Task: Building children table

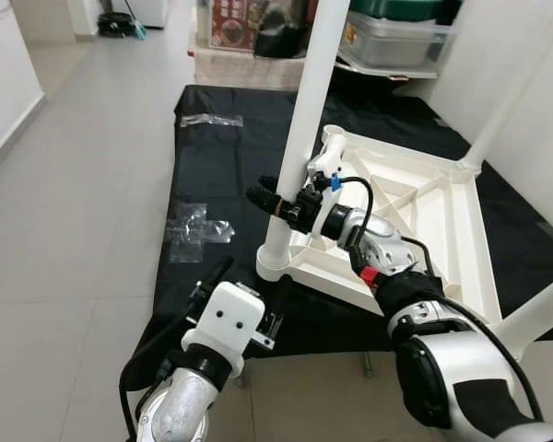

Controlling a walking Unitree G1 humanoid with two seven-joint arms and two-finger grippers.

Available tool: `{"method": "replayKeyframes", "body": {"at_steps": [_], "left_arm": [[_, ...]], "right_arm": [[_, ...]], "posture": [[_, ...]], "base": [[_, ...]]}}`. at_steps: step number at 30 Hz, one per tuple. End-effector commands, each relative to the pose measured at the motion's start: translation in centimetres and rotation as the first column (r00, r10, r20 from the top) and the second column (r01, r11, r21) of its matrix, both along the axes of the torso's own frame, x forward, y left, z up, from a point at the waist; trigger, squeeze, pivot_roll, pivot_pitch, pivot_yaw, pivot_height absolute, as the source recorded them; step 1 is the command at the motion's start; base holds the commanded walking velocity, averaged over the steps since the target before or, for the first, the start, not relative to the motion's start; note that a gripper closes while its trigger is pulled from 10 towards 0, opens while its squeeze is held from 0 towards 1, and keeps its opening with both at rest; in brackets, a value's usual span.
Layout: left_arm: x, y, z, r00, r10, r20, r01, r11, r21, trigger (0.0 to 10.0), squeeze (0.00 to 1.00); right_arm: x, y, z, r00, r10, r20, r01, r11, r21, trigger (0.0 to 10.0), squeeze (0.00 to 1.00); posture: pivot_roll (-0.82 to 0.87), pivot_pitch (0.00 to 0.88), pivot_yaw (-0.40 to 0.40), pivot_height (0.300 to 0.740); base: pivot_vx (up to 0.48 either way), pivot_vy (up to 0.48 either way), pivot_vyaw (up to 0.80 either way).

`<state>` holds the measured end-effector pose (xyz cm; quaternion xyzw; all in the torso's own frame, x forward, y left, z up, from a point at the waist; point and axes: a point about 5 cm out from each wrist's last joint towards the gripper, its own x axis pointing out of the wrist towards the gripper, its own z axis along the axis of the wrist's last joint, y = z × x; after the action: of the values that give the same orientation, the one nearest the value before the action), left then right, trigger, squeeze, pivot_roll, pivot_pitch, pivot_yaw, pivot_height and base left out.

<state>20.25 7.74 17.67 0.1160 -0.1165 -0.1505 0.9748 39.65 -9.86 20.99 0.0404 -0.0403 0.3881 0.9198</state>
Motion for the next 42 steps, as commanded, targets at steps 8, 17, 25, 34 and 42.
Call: {"method": "replayKeyframes", "body": {"at_steps": [8, 17, 25, 34, 42], "left_arm": [[-0.1, 0.0, -0.3, 1.0, 0.004, -0.009, -0.004, 1.0, 0.004, 10.0, 0.0], [0.0, 0.0, -0.4, 1.0, 0.002, -0.007, -0.002, 1.0, 0.01, 10.0, 0.0], [0.0, 0.0, -0.4, 1.0, -0.001, -0.009, 0.001, 1.0, 0.013, 10.0, 0.0], [0.0, 0.0, -0.4, 1.0, 0.001, -0.011, -0.001, 1.0, 0.009, 10.0, 0.0], [0.1, 0.1, -0.4, 1.0, 0.001, -0.01, -0.001, 1.0, 0.009, 10.0, 0.0]], "right_arm": [[1.2, -4.2, -0.1, 0.891, -0.453, -0.01, 0.453, 0.891, -0.03, 0.0, 0.0], [0.7, -3.3, -1.2, 0.857, -0.516, 0.011, 0.516, 0.856, -0.026, 10.0, 0.0], [0.3, -3.8, -1.1, 0.838, -0.543, 0.046, 0.544, 0.839, 0.008, 10.0, 1.0], [-1.5, -5.1, -2.4, 0.825, -0.559, 0.08, 0.559, 0.828, 0.025, 10.0, 0.0], [-4.4, -5.6, -4.7, 0.897, -0.439, 0.047, 0.438, 0.898, 0.031, 10.0, 0.0]], "posture": [[0.11, 0.058, -0.123, 0.74], [0.11, 0.065, -0.128, 0.74], [0.11, 0.069, -0.123, 0.74], [0.1, 0.074, -0.119, 0.74], [0.09, 0.073, -0.113, 0.74]], "base": [[0.0, 0.0, 0.0], [0.0, 0.0, 0.0], [0.0, 0.0, 0.0], [0.0, 0.0, 0.0], [0.0, 0.0, 0.0]]}}
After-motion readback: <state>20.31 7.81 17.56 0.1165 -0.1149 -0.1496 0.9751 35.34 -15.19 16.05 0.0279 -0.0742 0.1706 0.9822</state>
